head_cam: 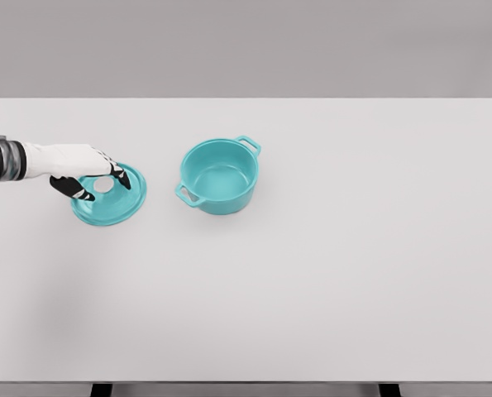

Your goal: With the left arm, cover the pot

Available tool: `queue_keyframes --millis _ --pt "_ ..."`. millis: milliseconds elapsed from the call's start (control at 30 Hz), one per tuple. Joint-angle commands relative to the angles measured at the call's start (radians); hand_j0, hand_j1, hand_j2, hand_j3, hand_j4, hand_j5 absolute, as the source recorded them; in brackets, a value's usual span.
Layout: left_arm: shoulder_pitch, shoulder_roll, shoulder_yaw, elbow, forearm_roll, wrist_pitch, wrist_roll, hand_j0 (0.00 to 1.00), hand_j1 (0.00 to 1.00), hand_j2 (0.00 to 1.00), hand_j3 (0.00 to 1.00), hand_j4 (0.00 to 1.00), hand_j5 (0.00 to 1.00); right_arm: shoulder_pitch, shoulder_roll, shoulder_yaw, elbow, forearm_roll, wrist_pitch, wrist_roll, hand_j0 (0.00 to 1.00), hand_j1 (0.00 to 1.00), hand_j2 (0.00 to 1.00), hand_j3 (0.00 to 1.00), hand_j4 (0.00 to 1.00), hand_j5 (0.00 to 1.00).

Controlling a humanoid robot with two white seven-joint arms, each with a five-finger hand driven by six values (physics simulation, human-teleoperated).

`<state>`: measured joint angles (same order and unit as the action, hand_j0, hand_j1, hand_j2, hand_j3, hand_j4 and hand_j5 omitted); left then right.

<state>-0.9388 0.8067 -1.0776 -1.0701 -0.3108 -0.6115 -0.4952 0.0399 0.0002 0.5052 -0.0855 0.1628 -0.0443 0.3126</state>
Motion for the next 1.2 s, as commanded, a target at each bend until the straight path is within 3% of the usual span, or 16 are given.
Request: queue_keyframes --millis 0,367,433,767,1167 --pt "0.000 0.000 0.001 0.001 0.001 0.001 0.000 0.71 0.71 0.71 0.71 0.71 0.71 0.000 0.000 0.001 0.001 0.000 0.000 0.000 1.00 1.00 1.00 1.00 1.00 1.00" --pt "0.002 -0.001 0.001 0.004 -0.017 0.001 0.000 0.63 0.63 0.63 0.63 0.63 0.63 0.000 0.000 0.001 0.000 0.000 0.000 0.000 1.00 1.00 1.00 1.00 1.00 1.00" --pt "0.002 -0.003 0.001 0.004 -0.017 0.001 0.000 0.55 0.55 0.55 0.55 0.55 0.55 0.000 0.000 -0.001 0.000 0.000 0.000 0.000 1.00 1.00 1.00 1.00 1.00 1.00" --pt "0.002 0.002 0.002 0.002 -0.019 0.001 0.000 0.41 0.41 0.41 0.41 0.41 0.41 0.002 0.000 0.001 0.000 0.000 0.000 0.000 1.00 1.00 1.00 1.00 1.00 1.00" --pt "-0.023 0.035 0.007 -0.044 -0.008 0.001 0.000 0.42 0.42 0.42 0.42 0.42 0.42 0.002 0.000 -0.001 0.000 0.000 0.000 0.000 1.00 1.00 1.00 1.00 1.00 1.00"
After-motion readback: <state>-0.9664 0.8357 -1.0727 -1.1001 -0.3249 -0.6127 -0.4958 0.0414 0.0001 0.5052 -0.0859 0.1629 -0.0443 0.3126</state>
